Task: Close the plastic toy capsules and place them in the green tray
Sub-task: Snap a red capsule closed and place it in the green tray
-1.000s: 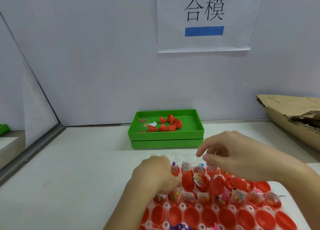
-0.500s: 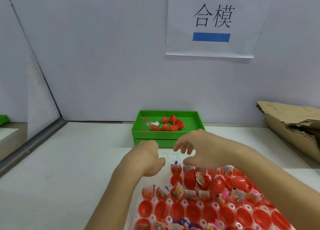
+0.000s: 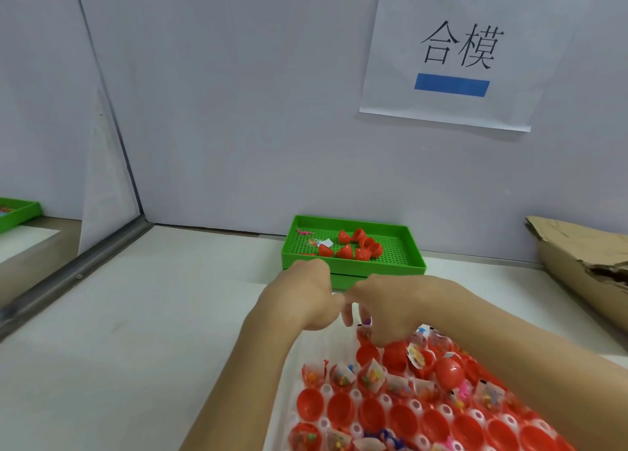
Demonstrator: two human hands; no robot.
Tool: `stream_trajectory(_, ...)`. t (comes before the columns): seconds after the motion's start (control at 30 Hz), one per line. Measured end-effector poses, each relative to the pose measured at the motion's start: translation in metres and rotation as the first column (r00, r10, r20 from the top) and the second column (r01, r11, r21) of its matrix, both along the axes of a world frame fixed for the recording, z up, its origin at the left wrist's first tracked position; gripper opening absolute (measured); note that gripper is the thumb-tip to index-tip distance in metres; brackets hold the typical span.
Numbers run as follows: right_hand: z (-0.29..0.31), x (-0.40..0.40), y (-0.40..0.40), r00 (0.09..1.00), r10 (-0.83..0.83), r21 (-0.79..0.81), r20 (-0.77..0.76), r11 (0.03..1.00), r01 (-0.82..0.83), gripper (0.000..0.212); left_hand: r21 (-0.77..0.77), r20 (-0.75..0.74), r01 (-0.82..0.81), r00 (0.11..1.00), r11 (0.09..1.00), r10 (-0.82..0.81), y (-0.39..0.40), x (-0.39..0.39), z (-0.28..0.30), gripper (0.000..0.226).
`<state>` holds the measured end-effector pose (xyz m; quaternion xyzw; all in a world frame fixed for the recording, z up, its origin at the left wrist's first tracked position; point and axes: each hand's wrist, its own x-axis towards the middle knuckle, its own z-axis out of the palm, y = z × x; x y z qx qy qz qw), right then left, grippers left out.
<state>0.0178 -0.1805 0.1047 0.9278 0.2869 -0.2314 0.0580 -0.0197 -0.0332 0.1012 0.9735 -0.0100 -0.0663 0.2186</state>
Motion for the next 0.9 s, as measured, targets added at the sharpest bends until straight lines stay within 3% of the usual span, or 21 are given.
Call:
stream_trajectory(0.6,0.011,0.006,-0.004,0.998,0.047,0.076,0.045,0.996,-0.051,0.025,0.019,0.021,0.019,1.0,1.0,-0.019,0.0,-0.001,0.003,0.033)
stream_trajectory(0.73,0.026,0.003,-0.014,0.996,0.018,0.183,0.092,0.983,-0.035,0.018,-0.087,0.005,0.073,0.997,0.994,-0.073,-0.001,-0.004,0.009,0.028)
stream_trajectory(0.9,0.032,-0.007,-0.042,0.981,-0.105,0.351,0.165,0.935,0.041,0.011,-0.197,-0.092,0.268,0.952,0.943,-0.29,-0.009,-0.009,0.01,0.062)
